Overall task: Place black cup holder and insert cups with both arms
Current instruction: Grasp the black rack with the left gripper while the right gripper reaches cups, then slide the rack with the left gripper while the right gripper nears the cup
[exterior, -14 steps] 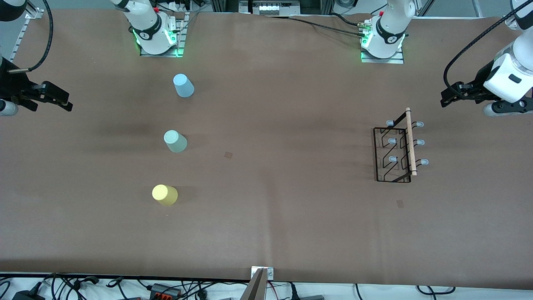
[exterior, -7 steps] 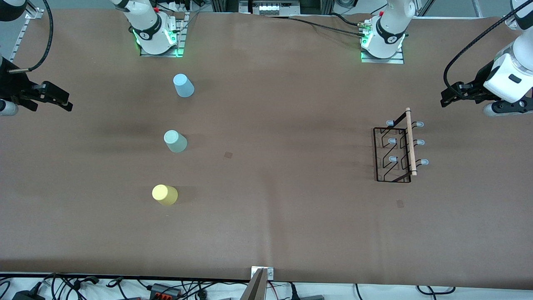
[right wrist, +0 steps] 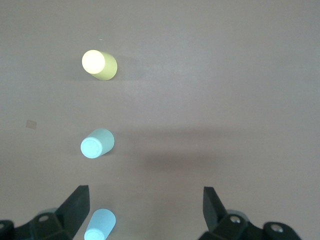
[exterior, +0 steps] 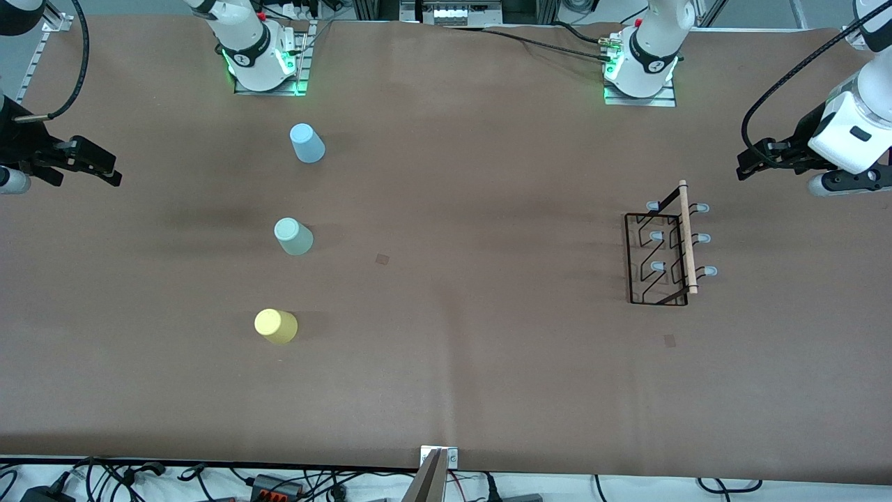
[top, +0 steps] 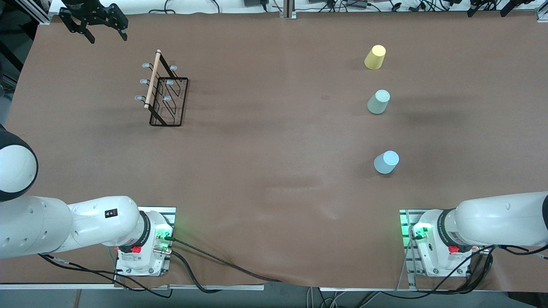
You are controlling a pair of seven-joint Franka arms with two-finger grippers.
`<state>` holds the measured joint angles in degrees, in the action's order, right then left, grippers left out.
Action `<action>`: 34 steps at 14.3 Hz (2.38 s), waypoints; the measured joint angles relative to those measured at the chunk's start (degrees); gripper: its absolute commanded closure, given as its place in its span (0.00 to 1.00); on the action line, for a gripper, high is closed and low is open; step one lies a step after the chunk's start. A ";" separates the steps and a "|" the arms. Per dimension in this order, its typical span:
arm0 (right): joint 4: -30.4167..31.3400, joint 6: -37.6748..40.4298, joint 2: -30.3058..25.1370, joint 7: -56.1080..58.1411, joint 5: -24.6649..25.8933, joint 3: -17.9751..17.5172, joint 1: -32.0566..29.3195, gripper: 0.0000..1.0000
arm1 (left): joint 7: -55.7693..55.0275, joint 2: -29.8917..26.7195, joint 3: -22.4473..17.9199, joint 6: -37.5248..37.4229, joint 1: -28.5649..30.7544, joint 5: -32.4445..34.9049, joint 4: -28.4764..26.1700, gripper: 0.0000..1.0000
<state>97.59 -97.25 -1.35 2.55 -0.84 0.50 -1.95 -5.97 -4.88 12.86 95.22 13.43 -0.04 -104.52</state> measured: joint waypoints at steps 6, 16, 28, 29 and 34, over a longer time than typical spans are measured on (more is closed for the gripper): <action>0.30 0.00 0.31 0.00 0.00 0.00 0.00 0.00 | 4.04 3.98 -0.16 3.66 0.88 0.01 -0.50 0.00; 0.92 -0.52 8.09 0.00 -0.05 -0.65 3.00 0.00 | 5.36 8.13 2.37 32.79 0.42 0.01 -21.56 0.00; 6.01 -11.11 16.43 -7.47 -0.06 -0.80 11.69 0.00 | 5.36 10.77 2.82 37.56 0.43 0.02 -23.18 0.99; 7.28 -12.46 16.78 -8.49 -0.06 -0.82 12.57 0.00 | 5.37 10.76 2.82 37.57 0.47 0.02 -23.18 0.99; 9.67 -16.98 20.48 -14.41 -0.06 -0.89 16.14 0.00 | 4.22 10.78 5.75 34.70 0.43 0.02 -21.43 0.99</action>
<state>107.26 -114.23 19.13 -11.86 -0.89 -0.39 14.19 -1.75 5.90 18.61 129.92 13.86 -0.02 -125.95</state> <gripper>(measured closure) 0.000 0.841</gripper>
